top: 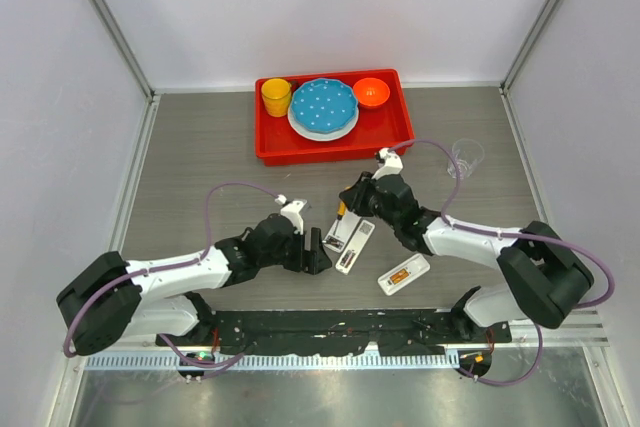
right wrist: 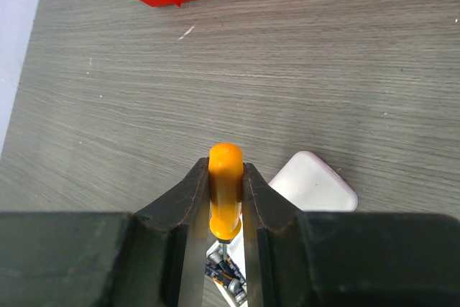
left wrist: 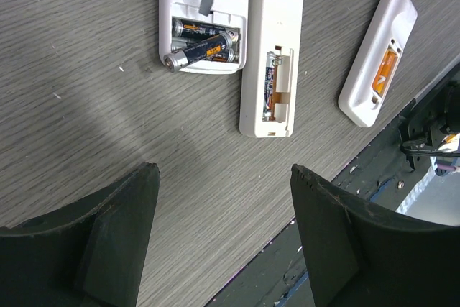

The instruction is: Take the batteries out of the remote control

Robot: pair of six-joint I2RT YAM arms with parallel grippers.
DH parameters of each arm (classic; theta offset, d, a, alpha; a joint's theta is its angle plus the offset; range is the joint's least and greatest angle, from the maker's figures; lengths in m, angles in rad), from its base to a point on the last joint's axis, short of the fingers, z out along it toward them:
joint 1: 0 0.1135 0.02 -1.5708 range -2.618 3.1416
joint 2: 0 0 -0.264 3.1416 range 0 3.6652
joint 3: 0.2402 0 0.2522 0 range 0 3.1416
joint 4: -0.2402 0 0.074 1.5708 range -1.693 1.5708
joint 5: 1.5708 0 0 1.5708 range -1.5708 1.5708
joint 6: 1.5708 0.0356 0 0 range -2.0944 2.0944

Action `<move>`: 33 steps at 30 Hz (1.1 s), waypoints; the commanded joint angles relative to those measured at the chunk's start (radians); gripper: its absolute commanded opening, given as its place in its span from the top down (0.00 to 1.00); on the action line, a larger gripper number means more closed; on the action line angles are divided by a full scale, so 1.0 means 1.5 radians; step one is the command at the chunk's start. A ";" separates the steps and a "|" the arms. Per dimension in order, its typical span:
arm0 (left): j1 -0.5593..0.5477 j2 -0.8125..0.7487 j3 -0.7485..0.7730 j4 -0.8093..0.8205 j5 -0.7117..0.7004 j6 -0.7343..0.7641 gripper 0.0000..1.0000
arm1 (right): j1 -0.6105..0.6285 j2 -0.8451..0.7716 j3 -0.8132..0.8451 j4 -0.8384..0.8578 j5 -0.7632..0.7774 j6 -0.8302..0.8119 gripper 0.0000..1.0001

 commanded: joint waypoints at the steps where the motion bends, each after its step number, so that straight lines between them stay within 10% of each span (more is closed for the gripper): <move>1: 0.002 -0.018 -0.005 0.027 -0.002 0.001 0.23 | 0.001 0.035 0.031 0.038 0.017 -0.017 0.98; 33: -0.014 0.054 0.060 0.016 0.002 0.039 0.24 | 0.004 -0.084 0.018 -0.058 -0.032 -0.013 0.99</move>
